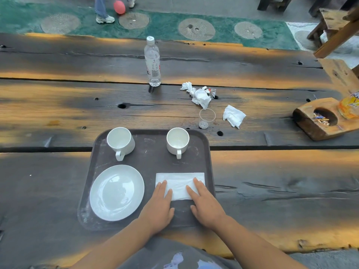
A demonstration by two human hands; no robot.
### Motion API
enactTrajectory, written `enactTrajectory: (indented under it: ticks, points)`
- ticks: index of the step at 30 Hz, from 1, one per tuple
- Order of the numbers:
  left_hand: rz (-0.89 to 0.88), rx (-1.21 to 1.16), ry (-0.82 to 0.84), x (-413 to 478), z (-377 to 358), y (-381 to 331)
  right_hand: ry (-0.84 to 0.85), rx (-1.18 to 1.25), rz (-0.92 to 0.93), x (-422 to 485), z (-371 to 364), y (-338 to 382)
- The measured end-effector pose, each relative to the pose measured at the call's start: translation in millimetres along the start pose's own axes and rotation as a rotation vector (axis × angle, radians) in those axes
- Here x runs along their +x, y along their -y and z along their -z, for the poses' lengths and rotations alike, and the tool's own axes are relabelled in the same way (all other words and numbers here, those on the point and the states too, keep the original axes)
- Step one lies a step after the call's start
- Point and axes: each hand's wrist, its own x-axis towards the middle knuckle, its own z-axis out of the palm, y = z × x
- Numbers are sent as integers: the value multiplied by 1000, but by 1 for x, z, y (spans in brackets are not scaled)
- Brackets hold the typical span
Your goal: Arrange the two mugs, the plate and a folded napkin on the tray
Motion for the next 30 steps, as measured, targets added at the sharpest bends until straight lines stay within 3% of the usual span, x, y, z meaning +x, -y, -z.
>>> enactTrajectory:
  ticks: [20, 30]
  points:
    - [-22, 62, 26, -11, -1, -3, 8, -13, -12, -11, -2, 5]
    - [20, -63, 10, -6, 9, -3, 7, 38, -44, -11, 5, 8]
